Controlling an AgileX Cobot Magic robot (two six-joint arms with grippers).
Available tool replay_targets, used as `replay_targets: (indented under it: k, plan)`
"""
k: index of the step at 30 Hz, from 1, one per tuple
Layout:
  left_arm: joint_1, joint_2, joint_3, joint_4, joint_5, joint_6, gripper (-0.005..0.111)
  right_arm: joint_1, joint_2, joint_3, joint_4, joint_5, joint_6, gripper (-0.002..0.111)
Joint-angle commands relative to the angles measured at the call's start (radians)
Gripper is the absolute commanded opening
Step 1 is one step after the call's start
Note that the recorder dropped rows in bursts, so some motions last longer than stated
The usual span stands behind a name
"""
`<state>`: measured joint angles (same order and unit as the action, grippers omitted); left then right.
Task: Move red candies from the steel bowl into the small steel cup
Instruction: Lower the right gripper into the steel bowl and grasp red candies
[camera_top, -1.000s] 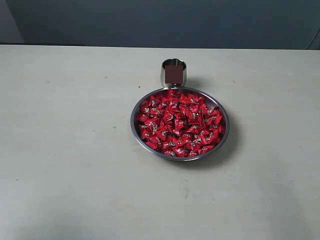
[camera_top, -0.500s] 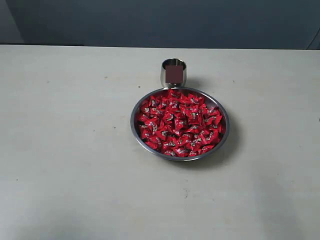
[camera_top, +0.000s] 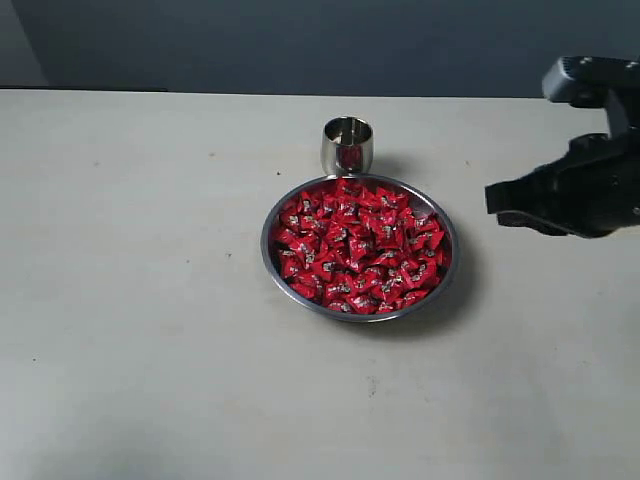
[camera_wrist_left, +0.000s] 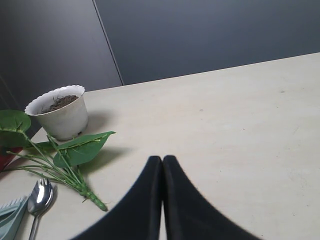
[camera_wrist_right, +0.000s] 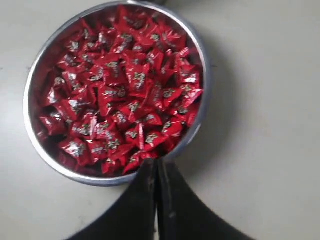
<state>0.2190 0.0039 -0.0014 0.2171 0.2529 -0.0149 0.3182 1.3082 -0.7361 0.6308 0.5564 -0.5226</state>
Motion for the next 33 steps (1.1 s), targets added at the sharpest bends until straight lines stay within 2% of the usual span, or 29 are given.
replay_targets:
  k: [1, 4, 6, 11, 17, 27, 29, 30, 31, 32, 33]
  plan:
    - [-0.003, -0.004, 0.001, 0.005, -0.011, -0.004, 0.0, 0.004, 0.181, -0.144, 0.079, 0.128, -0.109, 0.015]
    - [-0.003, -0.004, 0.001, 0.005, -0.011, -0.004, 0.0, 0.004, 0.288, -0.23, 0.097, 0.174, -0.137, 0.037]
    - [-0.003, -0.004, 0.001, 0.005, -0.011, -0.004, 0.0, 0.004, 0.346, -0.278, 0.1, 0.174, -0.137, 0.045]
    - [-0.003, -0.004, 0.001, 0.005, -0.011, -0.004, 0.0, 0.004, 0.475, -0.375, 0.103, 0.19, -0.139, 0.046]
    - [-0.003, -0.004, 0.001, 0.005, -0.011, -0.004, 0.0, 0.056, 0.589, -0.468, 0.095, 0.212, -0.139, 0.044]
    - [-0.003, -0.004, 0.001, 0.005, -0.011, -0.004, 0.0, 0.083, 0.713, -0.516, -0.007, 0.167, -0.084, 0.042]
    - [-0.003, -0.004, 0.001, 0.005, -0.011, -0.004, 0.0, 0.083, 0.728, -0.516, -0.026, 0.163, -0.084, 0.038]
    - [-0.003, -0.004, 0.001, 0.005, -0.011, -0.004, 0.0, 0.083, 0.739, -0.516, -0.036, 0.155, -0.084, 0.026]
    - [-0.003, -0.004, 0.001, 0.005, -0.011, -0.004, 0.0, 0.083, 0.742, -0.516, -0.038, 0.152, -0.084, 0.02]
    - [-0.003, -0.004, 0.001, 0.005, -0.011, -0.004, 0.0, 0.083, 0.747, -0.516, -0.038, 0.152, -0.084, 0.003]
    - [-0.003, -0.004, 0.001, 0.005, -0.011, -0.004, 0.0, 0.083, 0.747, -0.516, -0.038, 0.152, -0.081, 0.0]
